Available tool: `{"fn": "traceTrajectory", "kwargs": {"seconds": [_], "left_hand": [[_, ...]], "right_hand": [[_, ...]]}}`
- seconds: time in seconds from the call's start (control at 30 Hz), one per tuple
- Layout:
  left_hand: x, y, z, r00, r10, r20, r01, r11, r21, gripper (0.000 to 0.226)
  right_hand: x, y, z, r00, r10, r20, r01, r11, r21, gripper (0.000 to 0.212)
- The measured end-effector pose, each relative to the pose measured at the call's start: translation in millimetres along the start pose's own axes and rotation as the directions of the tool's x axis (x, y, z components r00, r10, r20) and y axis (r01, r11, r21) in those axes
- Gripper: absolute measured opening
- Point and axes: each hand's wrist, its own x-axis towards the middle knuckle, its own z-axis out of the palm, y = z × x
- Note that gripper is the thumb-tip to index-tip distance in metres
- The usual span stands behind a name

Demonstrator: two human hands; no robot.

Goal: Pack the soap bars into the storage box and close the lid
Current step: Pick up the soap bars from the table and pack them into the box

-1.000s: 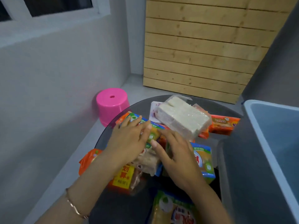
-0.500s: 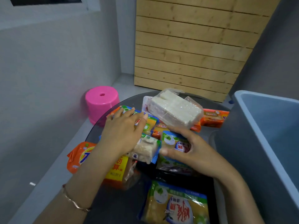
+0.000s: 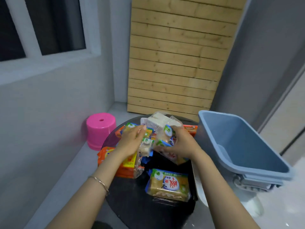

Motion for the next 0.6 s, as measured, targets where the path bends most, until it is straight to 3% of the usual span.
{"fn": "traceTrajectory", "kwargs": {"seconds": [0.1,0.17,0.23,0.3,0.47,0.6], "left_hand": [[-19.1,28.5,-11.3,0.997,-0.069,0.037,0.078,0.920,-0.383,0.059],[-25.6,51.6,-18.9,0.993,-0.037,0.114,0.099,0.791,-0.603,0.066],[-31.6,74.1,-24.8,0.981,0.062,0.184,0.089,0.697,-0.712,0.068],[-38.2,99.2,-26.1,0.964,0.160,0.212,0.058,0.654,-0.754,0.066],[-38.7,164.1,-6.0,0.928,0.276,0.252,-0.036,0.736,-0.676,0.054],[-12.5,191.8,33.9,0.930,0.303,0.209,-0.076,0.714,-0.696,0.062]], "right_hand": [[-13.9,-28.0,-26.7,0.983,-0.022,-0.183,0.051,0.986,0.156,0.050],[-21.4,-45.2,-48.0,0.978,-0.004,-0.208,0.070,0.948,0.311,0.033],[-31.5,-57.1,-68.8,0.977,0.001,-0.213,0.105,0.869,0.483,0.028],[-45.9,-63.8,-89.8,0.976,0.029,-0.215,0.113,0.778,0.618,0.028],[-66.4,-43.3,-138.3,0.970,0.152,-0.189,0.027,0.708,0.706,0.042],[-65.7,5.6,-171.9,0.952,0.304,-0.044,-0.126,0.517,0.847,0.048]]}}
